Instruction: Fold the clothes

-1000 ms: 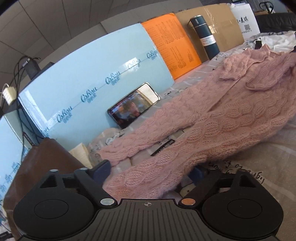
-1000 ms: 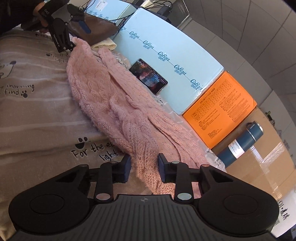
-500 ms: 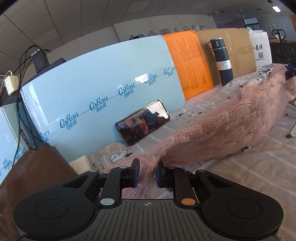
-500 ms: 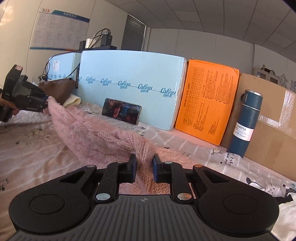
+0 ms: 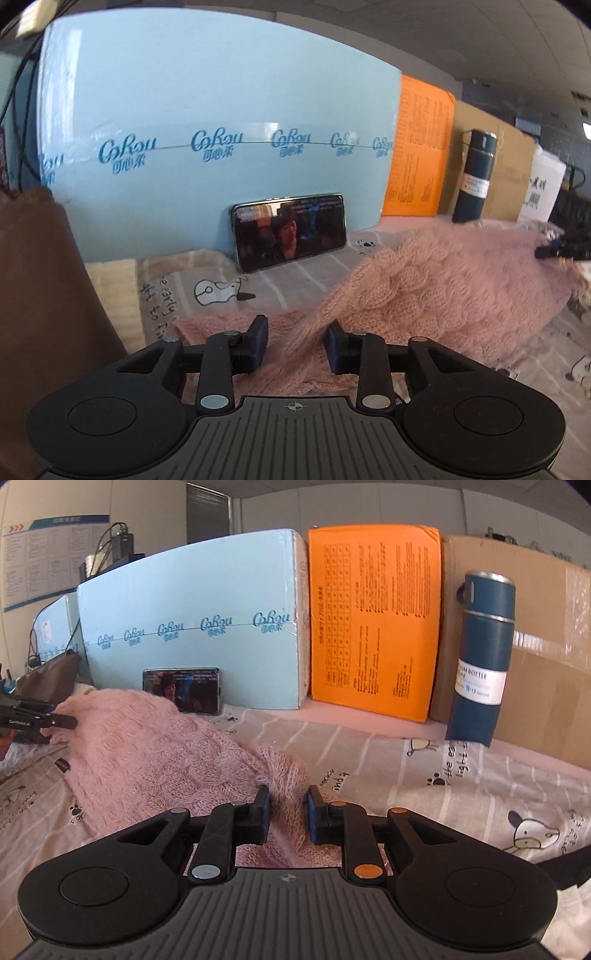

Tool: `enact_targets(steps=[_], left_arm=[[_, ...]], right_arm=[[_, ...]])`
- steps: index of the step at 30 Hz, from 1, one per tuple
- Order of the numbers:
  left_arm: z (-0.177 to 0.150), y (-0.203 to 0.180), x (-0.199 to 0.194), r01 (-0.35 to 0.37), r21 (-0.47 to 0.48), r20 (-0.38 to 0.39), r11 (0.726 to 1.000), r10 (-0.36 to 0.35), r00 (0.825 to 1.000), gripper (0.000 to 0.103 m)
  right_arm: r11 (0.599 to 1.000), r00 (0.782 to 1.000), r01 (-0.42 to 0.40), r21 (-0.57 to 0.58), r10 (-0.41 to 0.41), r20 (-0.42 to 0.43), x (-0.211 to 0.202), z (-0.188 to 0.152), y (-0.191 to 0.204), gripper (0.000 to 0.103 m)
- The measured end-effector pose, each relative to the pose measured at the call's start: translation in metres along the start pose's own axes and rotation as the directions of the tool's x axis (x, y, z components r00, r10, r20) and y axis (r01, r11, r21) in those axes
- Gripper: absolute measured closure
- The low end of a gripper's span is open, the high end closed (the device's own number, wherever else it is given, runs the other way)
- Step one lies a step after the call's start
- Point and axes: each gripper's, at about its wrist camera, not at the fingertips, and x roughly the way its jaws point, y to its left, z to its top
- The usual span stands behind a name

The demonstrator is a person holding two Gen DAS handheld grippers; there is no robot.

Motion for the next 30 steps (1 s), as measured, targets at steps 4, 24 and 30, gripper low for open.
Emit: enact_targets(steps=[4,24,30], left_arm=[[-0.003,0.019,0.006,0.054,-0.18,0.027,0.982,-0.05,0.998,0.043],[-0.008,-0.003,-0.02,0.011,-0.208,0.001,0.978,-0.011,1.0,0.016],[0.002,-0.006,-0.031,-0.15,-0.162,0.004,0.975,0.153,0.988,0.088]], right_arm=[[0.997,1.0,0.002,0.075,-0.001,-0.013,0.006,-0.002,-0.008,0.069],[0.959,0.988,0.144,0.244,-0.152,0.014,-0.02,-0.019,-0.004,0.036],[0.949,0.985,0.161,0.273,-0.173,0.019,-0.021,-0.029,-0.007,0.036]])
